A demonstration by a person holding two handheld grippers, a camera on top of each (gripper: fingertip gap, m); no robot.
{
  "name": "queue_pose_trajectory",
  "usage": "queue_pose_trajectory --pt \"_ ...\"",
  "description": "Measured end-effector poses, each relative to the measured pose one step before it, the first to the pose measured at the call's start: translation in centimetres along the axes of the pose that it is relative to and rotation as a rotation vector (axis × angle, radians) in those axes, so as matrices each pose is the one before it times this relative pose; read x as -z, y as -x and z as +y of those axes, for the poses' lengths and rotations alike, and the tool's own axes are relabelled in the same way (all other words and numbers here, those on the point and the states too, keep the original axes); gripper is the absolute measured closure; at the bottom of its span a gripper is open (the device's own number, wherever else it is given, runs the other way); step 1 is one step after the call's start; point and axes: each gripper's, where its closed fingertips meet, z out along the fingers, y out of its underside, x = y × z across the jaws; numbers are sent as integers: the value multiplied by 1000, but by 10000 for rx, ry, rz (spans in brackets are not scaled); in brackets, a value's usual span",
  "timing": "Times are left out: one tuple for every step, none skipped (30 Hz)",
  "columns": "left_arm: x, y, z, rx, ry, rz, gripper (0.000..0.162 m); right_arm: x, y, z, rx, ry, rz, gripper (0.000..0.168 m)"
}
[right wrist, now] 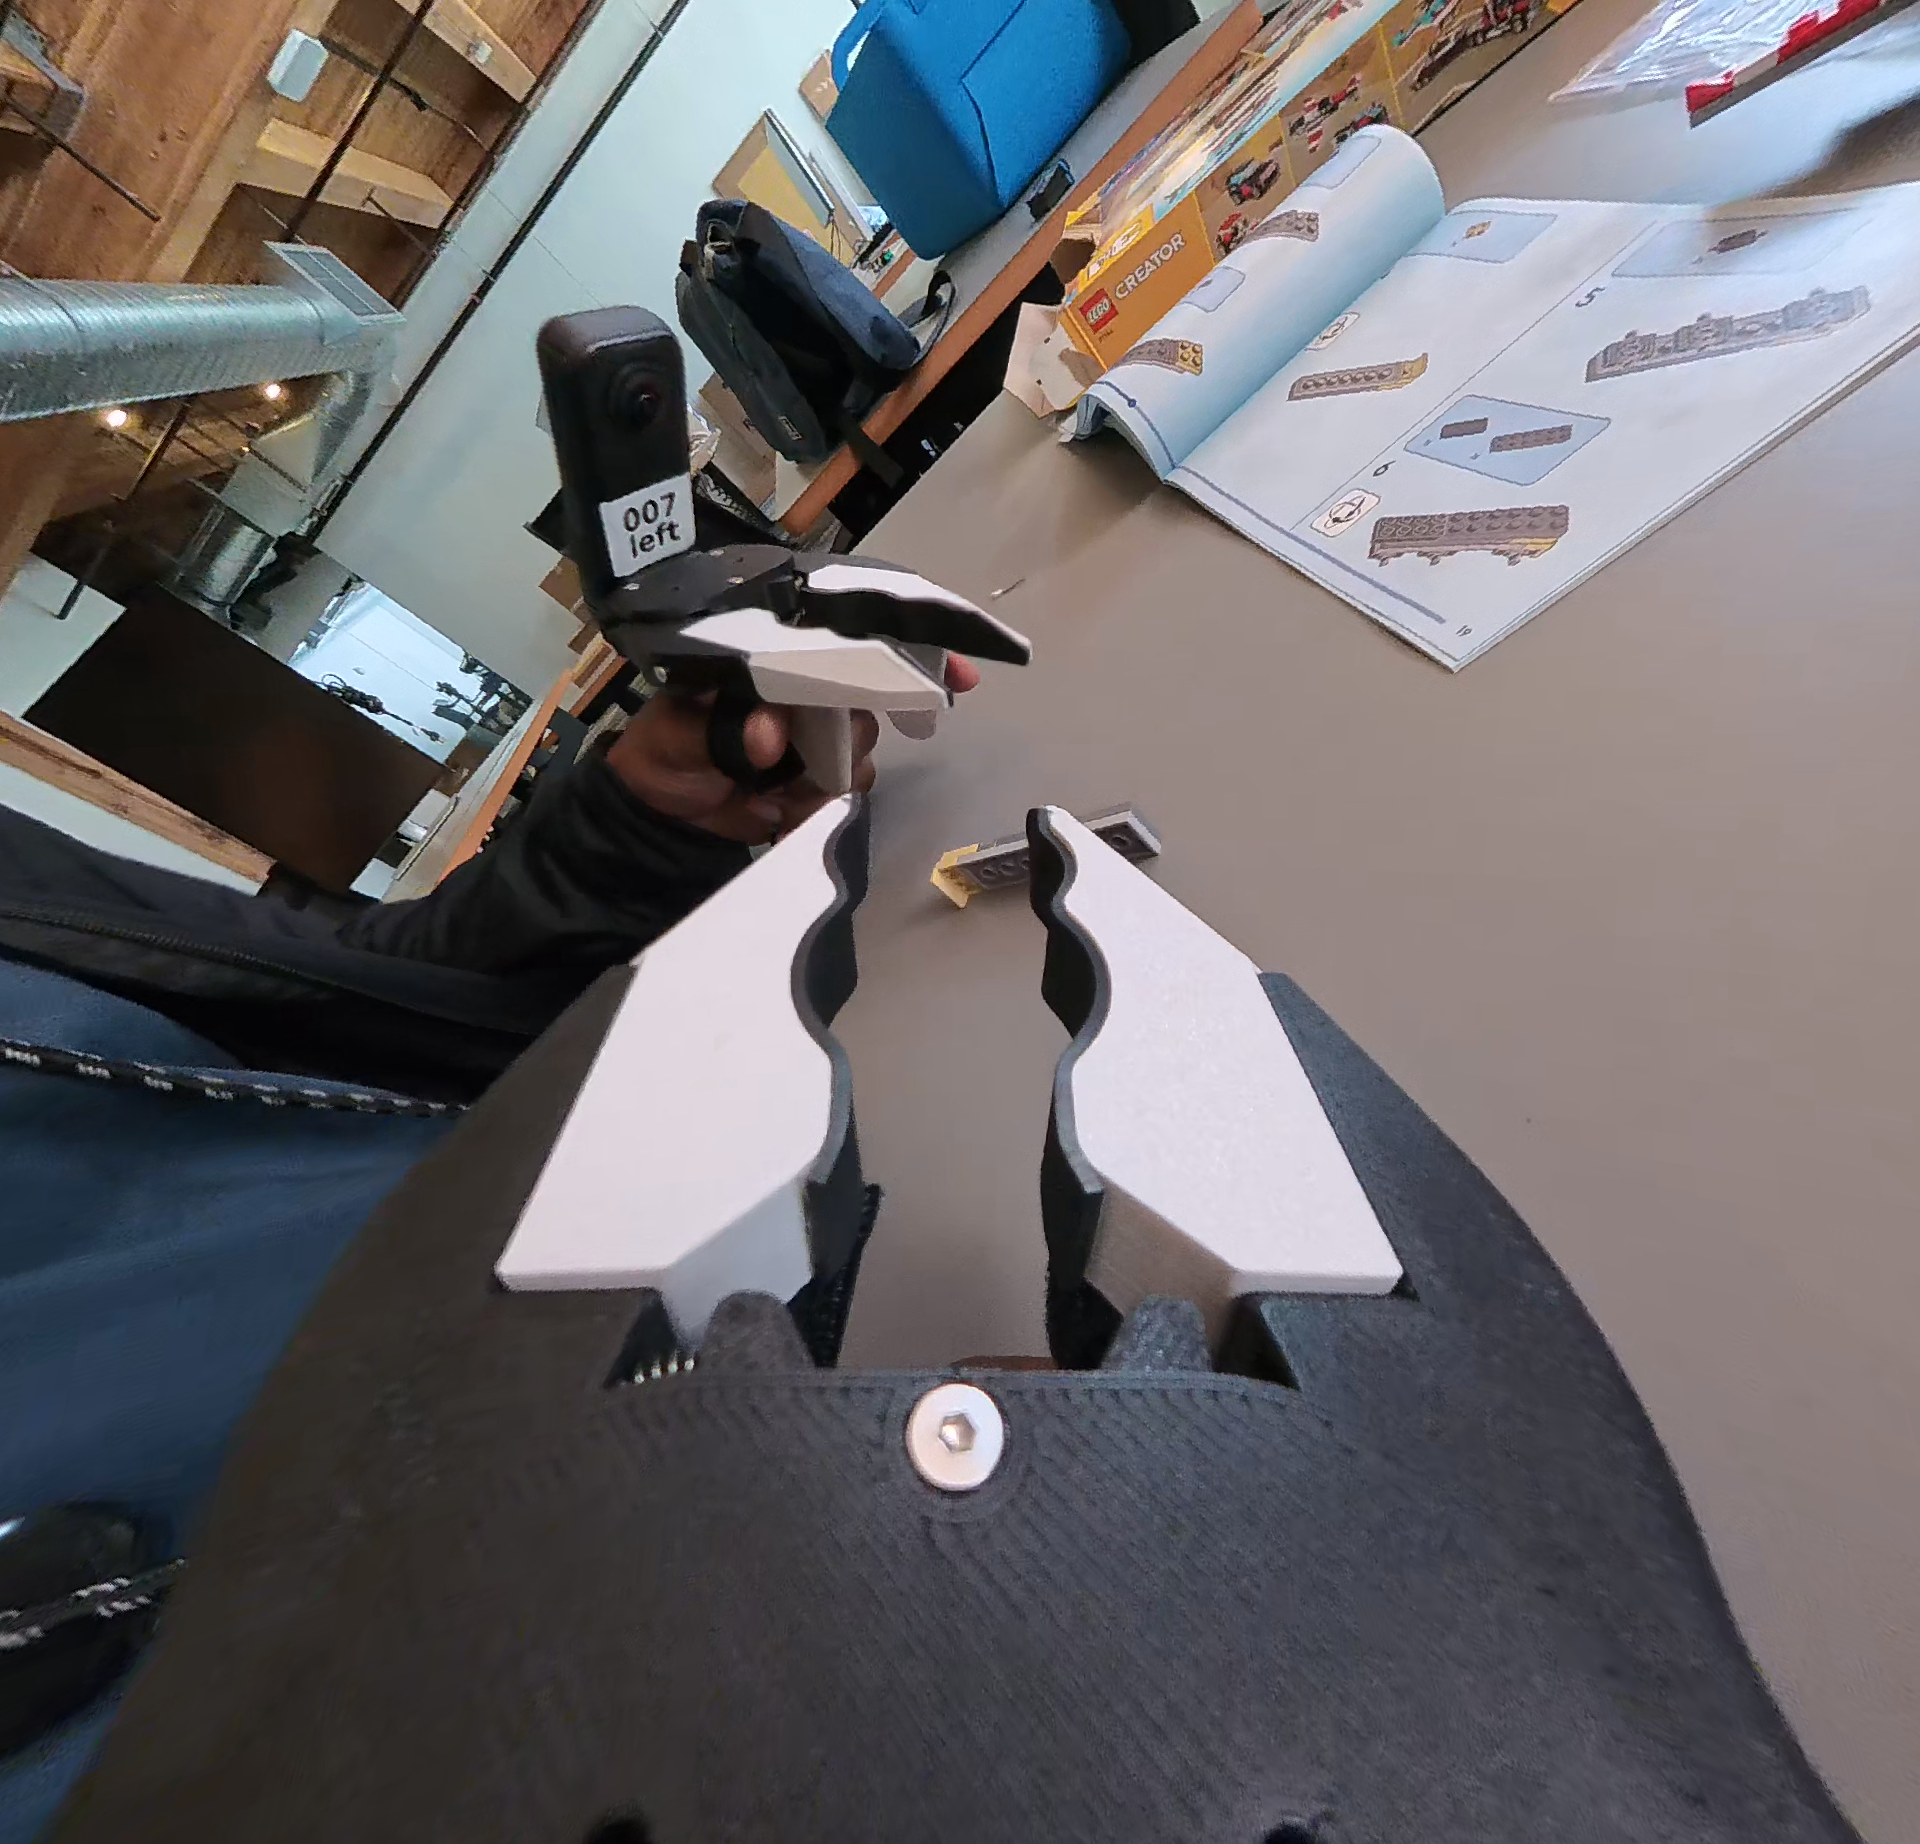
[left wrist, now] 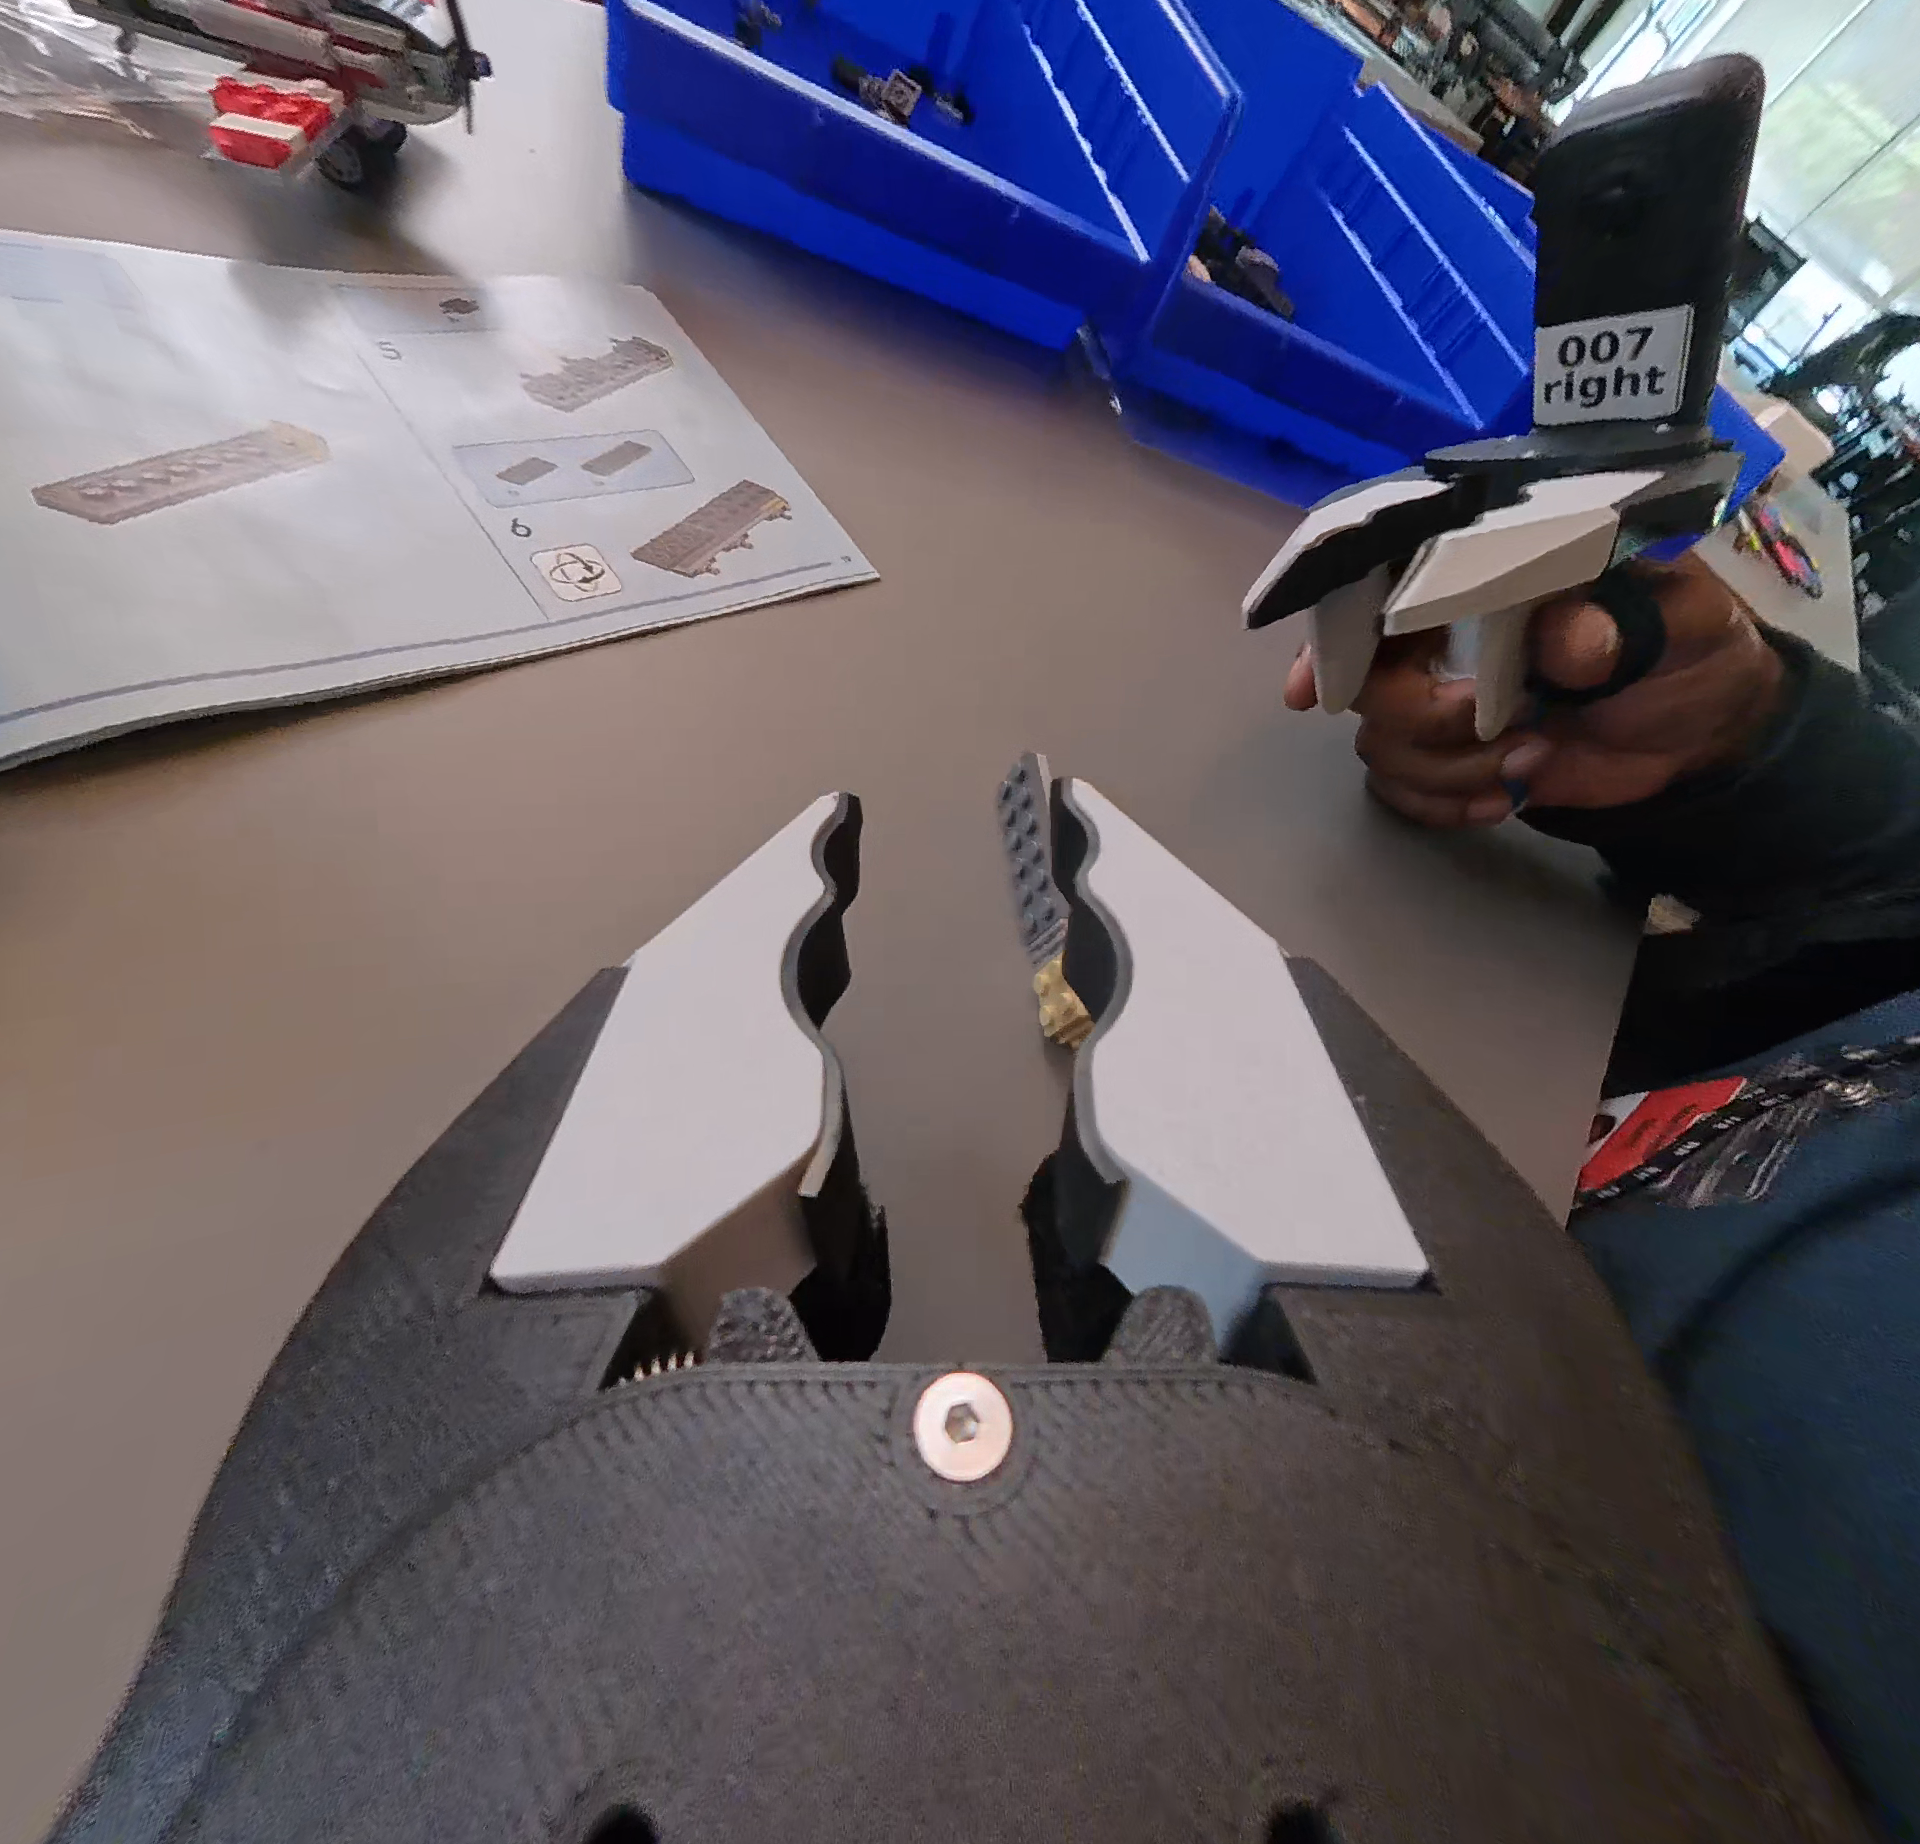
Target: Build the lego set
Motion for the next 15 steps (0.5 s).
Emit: queue_pose_trajectory --pt "81 239 -93 161 -90 -81 125 13 -85 -81 -42 -48 41 137" --pt "48 236 -61 157 -67 -96 125 14 -97 -123 -60 -76 53 136" --pt "25 190 -56 114 -48 -88 125 5 -74 -86 -58 -56 36 136" --pt "1 198 -42 77 -38 -112 124 3 -48 -17 -39 -21 29 136" --pt "-11 200 -31 55 -30 -147 124 4 5 28 -16 9 -5 135" --pt "-23 199 -20 30 -22 -160 124 13 55 28 -19 9 -29 135" --pt "-31 182 -1 7 -13 -172 124 18 77 34 -92 -7 -63 135" --pt "-53 167 19 -17 4 -169 124 -11 104 64 -155 -2 -101 134" --pt "-57 133 38 -34 23 -155 124 -13 104 64 -138 6 -95 134" --pt "-52 102 50 -28 27 -128 124 -12 83 74 -87 21 -72 134" --pt "-38 92 32 -19 20 -102 124 -2 83 68 -39 32 -61 134" --pt "-18 64 17 -6 11 -65 124 36 97 35 -39 11 -79 133" --pt "-19 20 16 6 8 -8 124 75 104 -12 -71 -16 -101 133" --pt "7 -1 3 31 1 24 124 102 130 -41 -90 -30 -138 133" --pt "8 -10 -8 59 -7 55 124 106 143 -52 -113 -13 -165 132"
